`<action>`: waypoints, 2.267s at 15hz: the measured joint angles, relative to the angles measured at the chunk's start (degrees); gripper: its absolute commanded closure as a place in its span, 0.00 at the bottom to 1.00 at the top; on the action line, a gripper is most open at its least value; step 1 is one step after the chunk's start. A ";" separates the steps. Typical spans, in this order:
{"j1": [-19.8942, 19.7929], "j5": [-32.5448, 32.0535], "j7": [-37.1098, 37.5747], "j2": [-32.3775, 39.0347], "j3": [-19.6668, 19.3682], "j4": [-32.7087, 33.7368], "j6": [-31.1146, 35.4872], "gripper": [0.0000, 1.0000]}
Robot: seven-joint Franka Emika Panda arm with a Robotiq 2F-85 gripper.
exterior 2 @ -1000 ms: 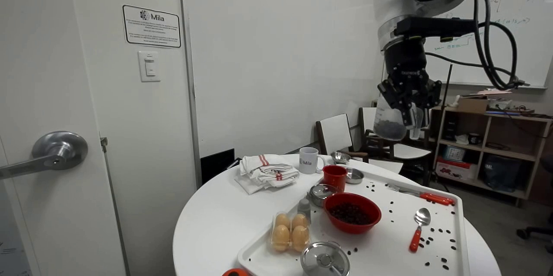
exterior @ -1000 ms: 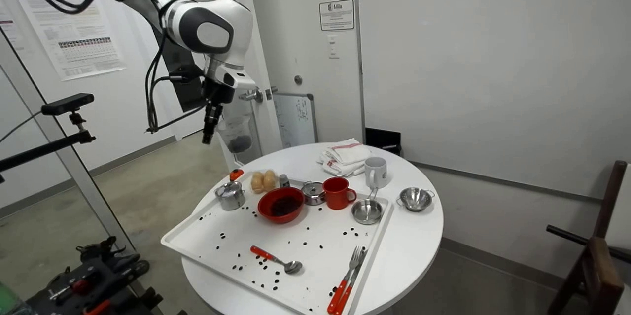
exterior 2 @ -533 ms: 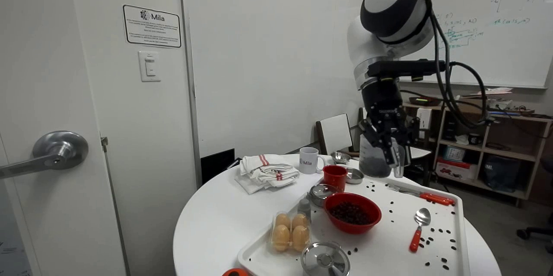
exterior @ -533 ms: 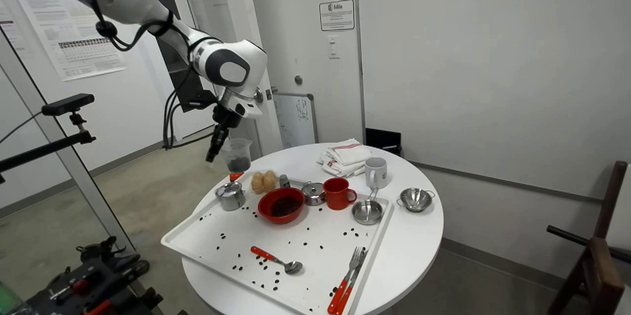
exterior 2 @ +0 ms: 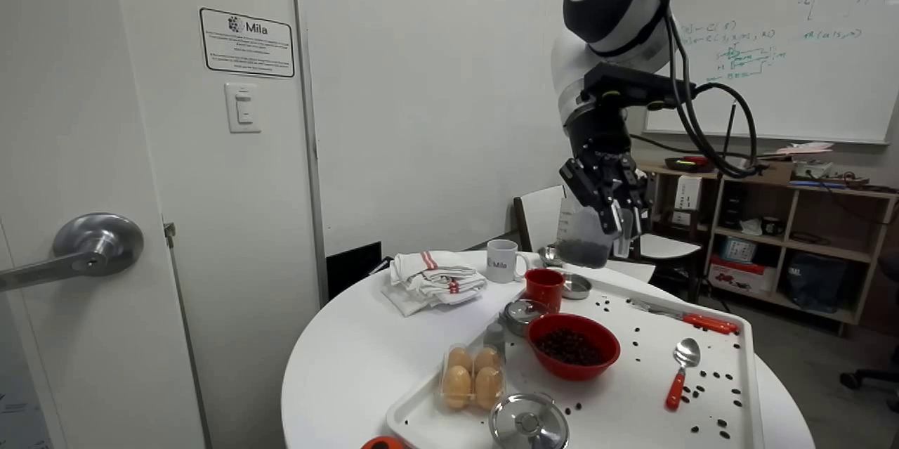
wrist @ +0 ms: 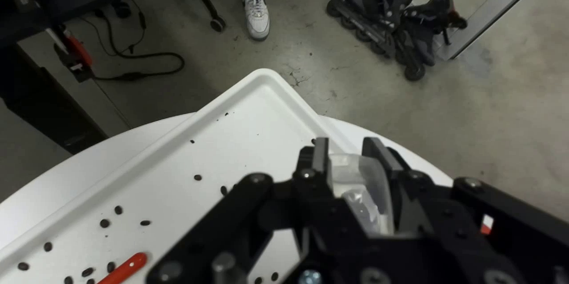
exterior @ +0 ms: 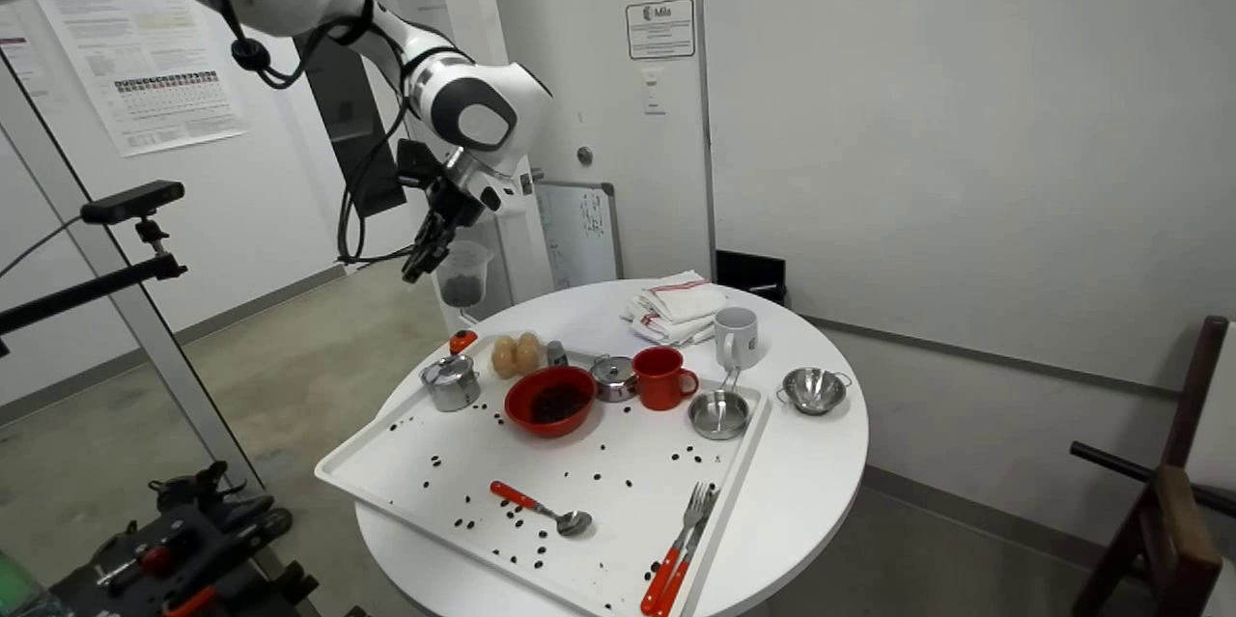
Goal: Pour some contents from the clear jar into the orange bowl
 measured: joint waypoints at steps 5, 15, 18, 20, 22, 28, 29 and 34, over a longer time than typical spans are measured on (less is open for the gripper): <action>-1.11 2.36 1.53 -0.36 -1.52 0.89 -1.60 0.91; -1.26 2.69 1.74 5.52 -1.68 2.71 -2.73 0.91; -1.75 3.26 1.74 9.02 -1.78 4.84 -3.95 0.91; -2.28 3.98 1.74 11.29 -1.79 6.68 -5.42 0.91; -3.11 5.42 1.28 13.29 -1.71 8.89 -8.26 0.91; -6.54 11.63 -0.05 18.42 -1.51 16.46 -18.75 0.91; -7.09 12.66 -0.05 19.35 -1.53 17.64 -19.94 0.91; -9.14 17.05 0.11 24.49 -1.91 22.71 -23.29 0.91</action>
